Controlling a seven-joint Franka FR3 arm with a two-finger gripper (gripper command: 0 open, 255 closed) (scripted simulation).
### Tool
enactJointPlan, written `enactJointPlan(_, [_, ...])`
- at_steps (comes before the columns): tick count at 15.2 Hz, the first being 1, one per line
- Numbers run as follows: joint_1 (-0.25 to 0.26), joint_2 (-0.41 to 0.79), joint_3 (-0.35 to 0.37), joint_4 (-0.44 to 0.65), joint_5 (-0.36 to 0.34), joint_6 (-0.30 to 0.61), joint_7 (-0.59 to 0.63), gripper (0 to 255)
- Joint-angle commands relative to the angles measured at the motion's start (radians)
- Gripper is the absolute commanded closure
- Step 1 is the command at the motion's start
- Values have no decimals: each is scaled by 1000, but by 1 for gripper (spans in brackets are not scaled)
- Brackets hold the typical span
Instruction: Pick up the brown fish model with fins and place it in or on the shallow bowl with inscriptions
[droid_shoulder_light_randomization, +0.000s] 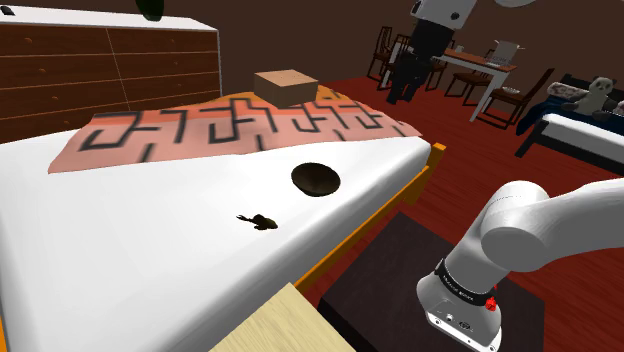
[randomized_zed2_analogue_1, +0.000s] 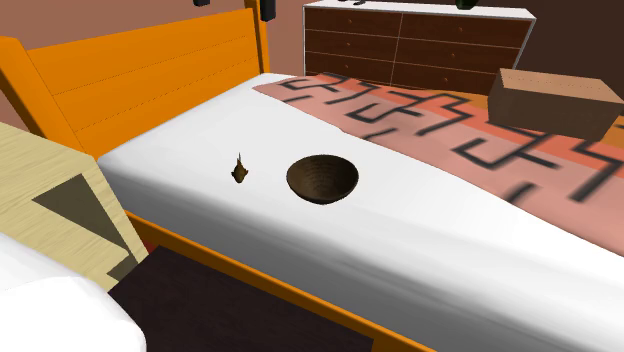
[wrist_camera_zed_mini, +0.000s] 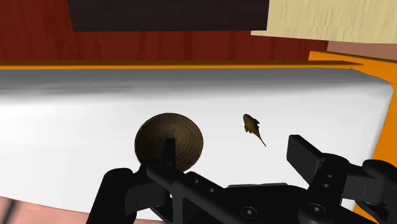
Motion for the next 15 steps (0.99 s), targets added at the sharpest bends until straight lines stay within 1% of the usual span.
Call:
enactJointPlan(1, [0, 0, 0, 0, 0, 0, 0, 0])
enactJointPlan(8, [22, 64, 91, -153, 38, 228, 83, 0])
enactJointPlan(15, [45, 207, 184, -240, 66, 468, 168, 0])
